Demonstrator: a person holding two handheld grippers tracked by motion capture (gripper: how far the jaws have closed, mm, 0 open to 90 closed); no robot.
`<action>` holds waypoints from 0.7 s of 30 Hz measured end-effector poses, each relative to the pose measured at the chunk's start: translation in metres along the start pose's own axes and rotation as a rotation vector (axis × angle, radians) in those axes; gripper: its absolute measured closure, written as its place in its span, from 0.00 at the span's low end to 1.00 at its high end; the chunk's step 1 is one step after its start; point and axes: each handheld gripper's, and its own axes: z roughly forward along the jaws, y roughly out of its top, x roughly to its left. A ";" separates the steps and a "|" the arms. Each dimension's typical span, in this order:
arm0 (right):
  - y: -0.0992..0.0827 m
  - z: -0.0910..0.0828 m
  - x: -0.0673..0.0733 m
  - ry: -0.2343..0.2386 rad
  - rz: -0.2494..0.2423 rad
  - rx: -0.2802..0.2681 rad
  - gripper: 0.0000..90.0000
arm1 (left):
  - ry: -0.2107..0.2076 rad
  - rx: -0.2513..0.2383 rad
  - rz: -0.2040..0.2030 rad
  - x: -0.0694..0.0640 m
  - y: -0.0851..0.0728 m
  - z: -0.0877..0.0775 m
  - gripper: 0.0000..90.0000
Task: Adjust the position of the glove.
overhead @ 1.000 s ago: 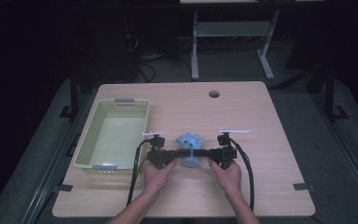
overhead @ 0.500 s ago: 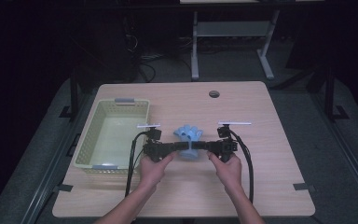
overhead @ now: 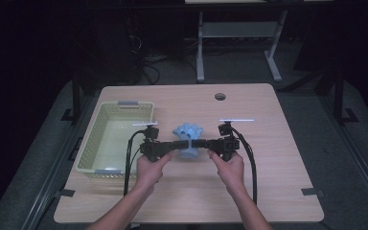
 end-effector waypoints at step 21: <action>0.024 0.014 0.026 0.010 -0.045 0.005 0.88 | -0.015 -0.044 -0.010 0.003 0.019 -0.029 0.83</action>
